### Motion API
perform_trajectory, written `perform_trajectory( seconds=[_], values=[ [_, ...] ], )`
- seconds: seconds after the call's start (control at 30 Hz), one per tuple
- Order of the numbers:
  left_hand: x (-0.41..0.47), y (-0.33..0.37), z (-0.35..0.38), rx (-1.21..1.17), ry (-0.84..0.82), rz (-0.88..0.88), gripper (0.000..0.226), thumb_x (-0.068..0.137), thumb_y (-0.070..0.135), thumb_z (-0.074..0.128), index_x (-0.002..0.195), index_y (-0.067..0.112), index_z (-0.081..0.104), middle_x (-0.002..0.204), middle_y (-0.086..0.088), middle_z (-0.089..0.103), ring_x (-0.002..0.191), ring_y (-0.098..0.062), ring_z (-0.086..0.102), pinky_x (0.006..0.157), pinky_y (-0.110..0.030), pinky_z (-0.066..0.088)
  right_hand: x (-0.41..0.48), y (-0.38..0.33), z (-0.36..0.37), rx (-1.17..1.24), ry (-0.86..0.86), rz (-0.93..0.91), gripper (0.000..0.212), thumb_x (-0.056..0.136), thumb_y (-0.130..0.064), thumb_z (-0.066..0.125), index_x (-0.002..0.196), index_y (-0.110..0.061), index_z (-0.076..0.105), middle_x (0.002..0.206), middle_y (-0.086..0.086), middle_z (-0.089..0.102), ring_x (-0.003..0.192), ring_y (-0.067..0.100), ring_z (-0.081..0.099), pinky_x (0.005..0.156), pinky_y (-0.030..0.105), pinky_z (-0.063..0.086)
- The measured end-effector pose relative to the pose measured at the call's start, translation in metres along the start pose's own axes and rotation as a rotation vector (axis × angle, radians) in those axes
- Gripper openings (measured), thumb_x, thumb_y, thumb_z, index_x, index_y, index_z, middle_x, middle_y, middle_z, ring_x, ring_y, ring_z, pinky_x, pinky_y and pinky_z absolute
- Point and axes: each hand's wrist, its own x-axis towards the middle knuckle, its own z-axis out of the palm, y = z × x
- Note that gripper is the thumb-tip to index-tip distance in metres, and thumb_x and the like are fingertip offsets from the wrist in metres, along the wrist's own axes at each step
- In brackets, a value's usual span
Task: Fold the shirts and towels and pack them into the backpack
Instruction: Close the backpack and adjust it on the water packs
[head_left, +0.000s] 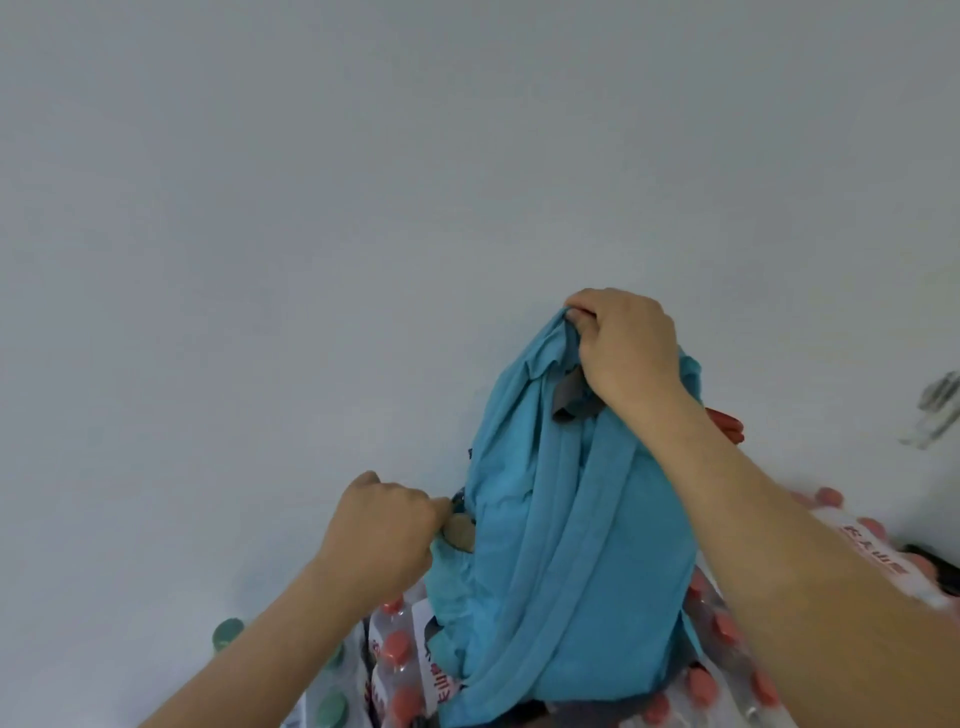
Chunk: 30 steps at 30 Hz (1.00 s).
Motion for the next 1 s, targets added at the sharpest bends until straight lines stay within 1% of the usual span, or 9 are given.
perform_trajectory(
  seconds=[0.13, 0.2, 0.3, 0.43, 0.57, 0.63, 0.73, 0.83, 1.0],
  values=[
    [0.005, -0.008, 0.000, -0.023, -0.112, -0.033, 0.031, 0.080, 0.012, 0.041, 0.099, 0.029, 0.058, 0.094, 0.008, 0.065, 0.092, -0.018, 0.058, 0.069, -0.029, 0.033, -0.004, -0.006, 0.004, 0.148, 0.011, 0.043, 0.024, 0.098, -0.019, 0.046, 0.103, -0.015, 0.069, 0.104, 0.002, 0.068, 0.097, 0.020, 0.059, 0.079, 0.025, 0.036],
    [0.015, -0.017, -0.016, -0.300, -0.041, -0.106, 0.028, 0.095, 0.036, 0.037, 0.116, 0.037, 0.057, 0.115, 0.014, 0.063, 0.105, -0.015, 0.055, 0.079, -0.030, 0.044, -0.003, -0.008, 0.001, 0.231, -0.008, 0.074, 0.022, 0.097, -0.019, 0.048, 0.100, -0.015, 0.070, 0.100, -0.002, 0.069, 0.093, 0.014, 0.058, 0.078, 0.020, 0.035],
    [0.037, -0.008, -0.045, -0.907, 0.029, -0.216, 0.067, 0.081, 0.072, 0.043, 0.137, 0.036, 0.038, 0.119, 0.019, 0.054, 0.107, -0.008, 0.056, 0.089, -0.031, 0.047, -0.004, -0.013, -0.006, 0.365, -0.019, 0.112, 0.017, 0.094, -0.018, 0.055, 0.092, -0.017, 0.071, 0.089, -0.007, 0.068, 0.087, 0.009, 0.059, 0.082, 0.024, 0.044],
    [0.068, 0.022, -0.042, -0.952, 0.279, -0.300, 0.023, 0.095, 0.034, 0.050, 0.104, 0.014, 0.054, 0.095, -0.001, 0.064, 0.089, -0.026, 0.060, 0.068, -0.033, 0.042, -0.012, -0.021, -0.011, 0.536, -0.053, 0.063, 0.014, 0.091, -0.012, 0.059, 0.096, -0.021, 0.069, 0.089, -0.010, 0.065, 0.085, 0.011, 0.062, 0.083, 0.027, 0.050],
    [0.069, 0.017, -0.027, -1.323, 0.386, -0.491, 0.023, 0.099, 0.023, 0.042, 0.094, 0.013, 0.062, 0.092, -0.001, 0.066, 0.089, -0.022, 0.061, 0.071, -0.033, 0.046, -0.041, 0.038, -0.038, 0.191, 0.080, 0.214, 0.057, 0.089, -0.043, 0.060, 0.140, -0.035, 0.037, 0.144, 0.000, 0.039, 0.132, 0.021, 0.035, 0.108, 0.042, 0.031],
    [0.068, 0.017, -0.032, -1.510, 0.433, -0.558, 0.026, 0.100, 0.024, 0.040, 0.094, 0.017, 0.065, 0.093, 0.000, 0.068, 0.088, -0.019, 0.064, 0.076, -0.037, 0.052, -0.064, 0.078, -0.046, 0.225, -0.088, 0.534, 0.094, 0.075, -0.066, 0.062, 0.149, -0.037, 0.012, 0.156, 0.002, 0.022, 0.142, 0.024, 0.021, 0.110, 0.048, 0.025],
    [0.075, 0.023, -0.043, -1.659, 0.439, -0.628, 0.029, 0.100, 0.024, 0.040, 0.093, 0.012, 0.065, 0.089, -0.004, 0.069, 0.079, -0.018, 0.065, 0.068, -0.032, 0.054, -0.097, 0.091, -0.023, 0.692, -0.468, 0.668, 0.113, 0.062, -0.056, 0.073, 0.151, -0.036, 0.007, 0.147, 0.003, 0.041, 0.132, 0.018, 0.044, 0.099, 0.032, 0.039],
    [0.085, 0.024, -0.051, -1.770, 0.387, -0.692, 0.032, 0.101, 0.027, 0.042, 0.094, 0.005, 0.063, 0.087, -0.010, 0.066, 0.077, -0.021, 0.063, 0.068, -0.034, 0.055, -0.100, 0.082, 0.009, 0.667, -0.386, 0.543, 0.094, 0.064, -0.042, 0.085, 0.140, -0.041, 0.031, 0.112, -0.015, 0.061, 0.100, 0.000, 0.060, 0.083, 0.024, 0.051],
    [0.079, 0.020, -0.053, -1.919, 0.383, -0.764, 0.027, 0.099, 0.027, 0.048, 0.085, 0.007, 0.060, 0.076, -0.006, 0.063, 0.068, -0.019, 0.061, 0.056, -0.027, 0.051, -0.087, 0.074, 0.029, 0.182, -0.293, 0.400, 0.038, 0.079, -0.055, 0.063, 0.110, -0.034, 0.059, 0.100, -0.005, 0.063, 0.094, 0.020, 0.060, 0.085, 0.046, 0.047]
  ],
)
